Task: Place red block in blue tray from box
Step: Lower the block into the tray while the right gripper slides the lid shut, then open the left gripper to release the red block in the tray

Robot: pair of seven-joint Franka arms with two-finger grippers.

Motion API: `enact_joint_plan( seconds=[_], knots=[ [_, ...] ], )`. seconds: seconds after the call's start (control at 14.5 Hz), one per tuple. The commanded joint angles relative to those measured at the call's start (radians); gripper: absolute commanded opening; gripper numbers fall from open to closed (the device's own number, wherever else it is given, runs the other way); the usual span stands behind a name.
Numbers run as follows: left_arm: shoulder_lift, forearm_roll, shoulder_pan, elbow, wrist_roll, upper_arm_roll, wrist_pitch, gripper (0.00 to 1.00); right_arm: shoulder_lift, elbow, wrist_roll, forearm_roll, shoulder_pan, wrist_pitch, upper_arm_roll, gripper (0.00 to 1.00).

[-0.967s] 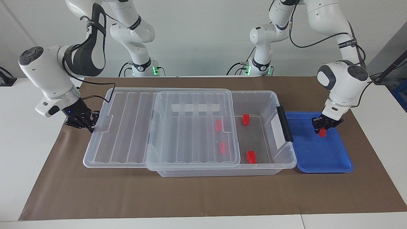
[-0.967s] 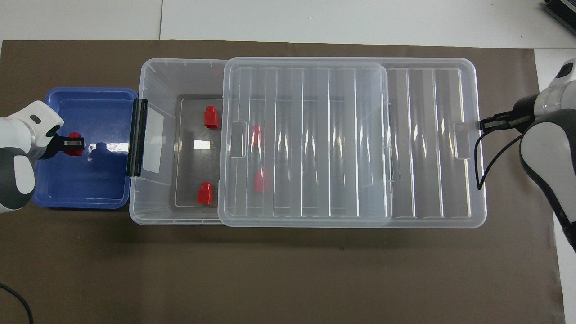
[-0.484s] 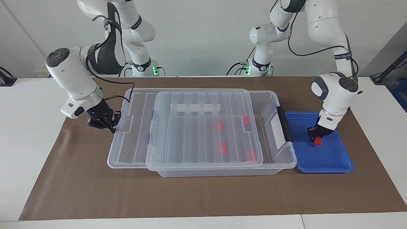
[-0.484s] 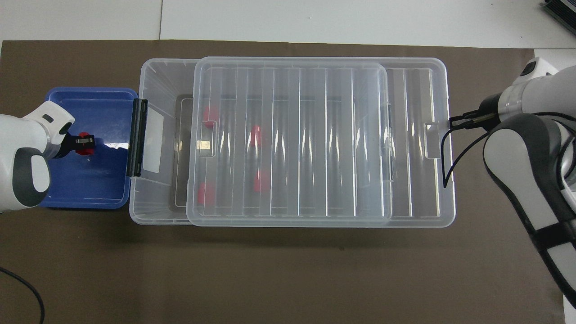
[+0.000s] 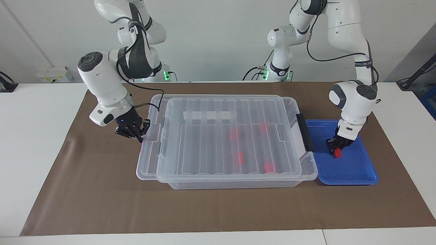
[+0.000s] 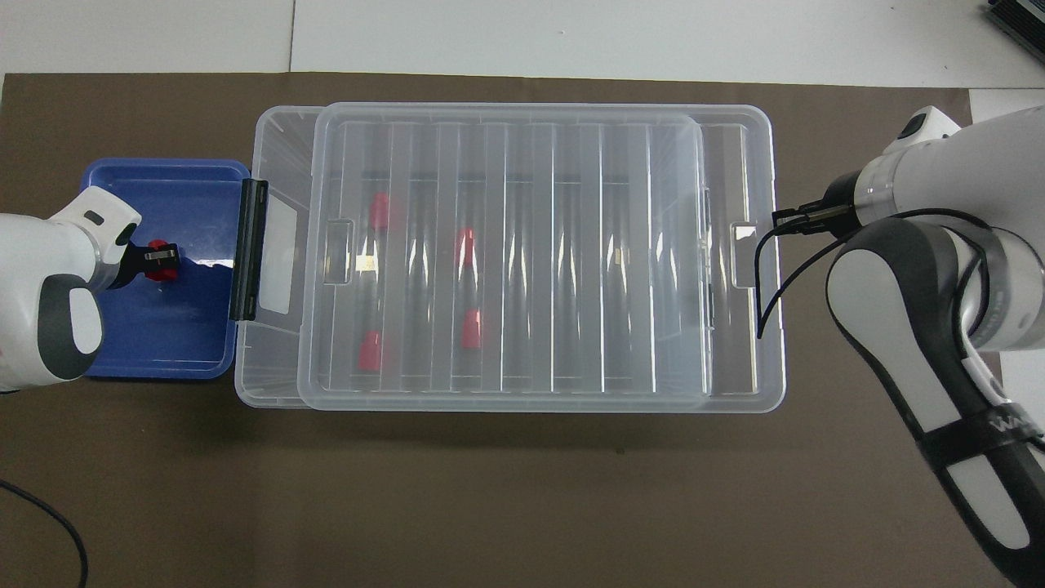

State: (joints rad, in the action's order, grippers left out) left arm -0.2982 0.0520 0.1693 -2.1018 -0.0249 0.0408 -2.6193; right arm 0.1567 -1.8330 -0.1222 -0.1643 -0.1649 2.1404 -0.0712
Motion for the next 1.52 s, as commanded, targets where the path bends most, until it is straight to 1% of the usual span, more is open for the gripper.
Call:
enact_joint_plan(
  seconds=[0.0, 0.07, 0.14, 0.21, 0.28, 0.41, 0.48, 0.76, 1.11, 1.31, 1.45],
  knots=[
    [-0.002, -0.018, -0.017, -0.021, -0.001, -0.012, -0.03, 0.05, -0.003, -0.017, 0.021, -0.026, -0.004, 0.027, 0.004, 0.0],
    [-0.002, -0.018, -0.017, -0.02, 0.0, -0.012, -0.028, 0.16, -0.003, -0.017, 0.024, -0.026, -0.019, 0.027, 0.004, 0.0],
    [-0.002, -0.018, -0.017, -0.018, 0.0, -0.01, -0.027, 0.46, -0.003, -0.017, 0.03, -0.026, -0.024, 0.027, 0.004, 0.0],
    [-0.002, -0.018, -0.017, -0.014, 0.002, -0.012, -0.022, 0.81, -0.003, -0.017, 0.03, -0.026, -0.024, 0.029, 0.004, 0.0],
    [-0.002, -0.018, -0.017, -0.011, -0.001, -0.012, -0.019, 1.0, -0.003, -0.017, 0.03, -0.026, -0.024, 0.029, 0.004, 0.0],
    [0.011, -0.018, -0.019, -0.009, -0.001, -0.012, 0.002, 1.0, -0.003, -0.017, 0.032, -0.027, -0.03, 0.03, 0.004, 0.0],
    [0.033, -0.018, -0.017, 0.009, -0.001, -0.012, 0.06, 1.0, -0.003, -0.017, 0.03, -0.027, -0.03, 0.03, 0.005, 0.0],
    [0.122, -0.018, -0.019, 0.163, -0.001, -0.001, 0.407, 1.0, -0.003, -0.017, 0.027, -0.07, -0.031, 0.03, 0.005, 0.0],
    [0.243, -0.018, -0.021, 0.264, -0.003, 0.022, 0.712, 1.0, -0.005, -0.02, 0.027, -0.077, -0.031, 0.029, 0.005, 0.0],
    [0.359, -0.03, -0.021, 0.27, -0.009, 0.034, 0.818, 1.0, -0.005, -0.02, 0.027, -0.083, -0.031, 0.029, 0.005, 0.0],
    [0.398, -0.034, -0.021, 0.272, -0.003, 0.057, 0.857, 1.0, -0.006, -0.025, 0.023, -0.112, -0.031, 0.027, 0.005, 0.0]
  ],
)
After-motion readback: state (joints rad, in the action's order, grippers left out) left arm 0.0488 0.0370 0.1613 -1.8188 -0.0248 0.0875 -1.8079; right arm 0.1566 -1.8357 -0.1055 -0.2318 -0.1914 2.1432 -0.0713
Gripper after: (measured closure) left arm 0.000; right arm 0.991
